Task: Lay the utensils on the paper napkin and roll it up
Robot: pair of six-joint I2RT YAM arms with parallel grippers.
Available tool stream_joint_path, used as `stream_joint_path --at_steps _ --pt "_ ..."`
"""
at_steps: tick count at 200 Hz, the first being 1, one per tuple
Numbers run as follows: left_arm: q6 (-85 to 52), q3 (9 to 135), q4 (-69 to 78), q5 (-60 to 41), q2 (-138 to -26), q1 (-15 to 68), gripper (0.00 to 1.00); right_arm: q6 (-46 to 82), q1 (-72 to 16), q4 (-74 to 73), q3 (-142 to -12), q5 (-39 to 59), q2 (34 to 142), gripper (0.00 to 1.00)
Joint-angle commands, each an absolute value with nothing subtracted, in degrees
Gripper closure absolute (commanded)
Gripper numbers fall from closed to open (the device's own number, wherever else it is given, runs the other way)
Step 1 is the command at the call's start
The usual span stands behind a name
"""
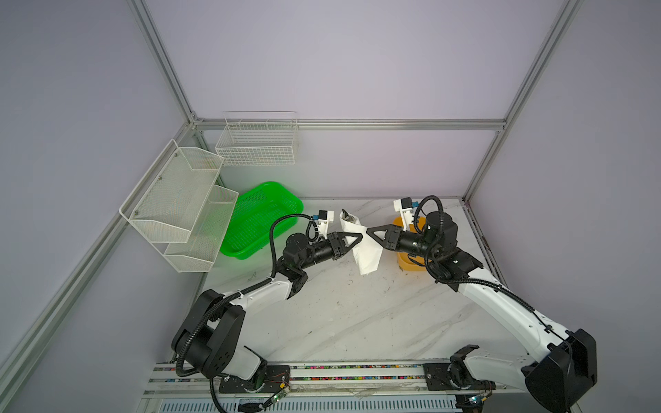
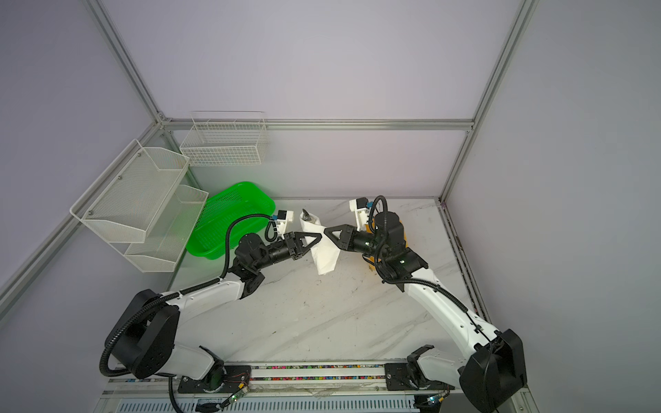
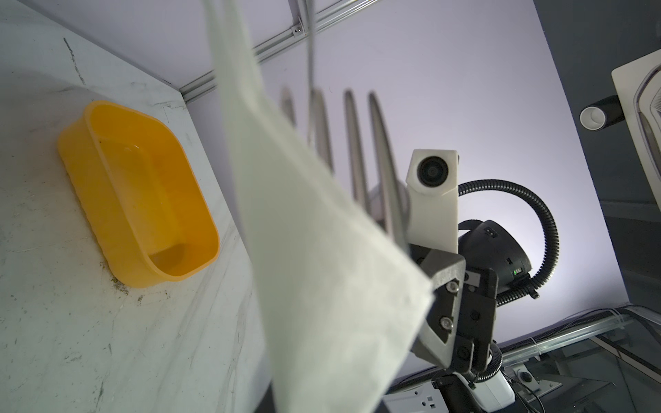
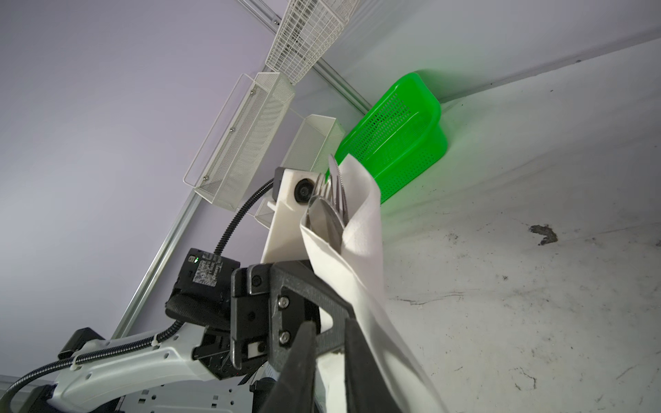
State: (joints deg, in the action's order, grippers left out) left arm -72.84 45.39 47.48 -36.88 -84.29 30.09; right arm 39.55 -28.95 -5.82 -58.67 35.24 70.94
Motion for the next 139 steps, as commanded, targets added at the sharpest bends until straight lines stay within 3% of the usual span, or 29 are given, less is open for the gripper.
stream_joint_path --at_steps 1,85,139 --pt "-72.68 48.33 51.50 -37.84 -81.82 30.10 0.83 39.28 -29.28 -5.65 -59.97 32.92 72.22 0.84" --pt "-73.65 48.13 52.54 -37.64 -81.98 30.11 0.83 39.19 -29.26 -0.63 -59.28 30.22 68.86 0.82" --pt "-73.74 48.27 52.56 -36.91 -82.15 30.12 0.83 36.61 -29.27 3.73 -56.72 37.17 63.27 0.82"
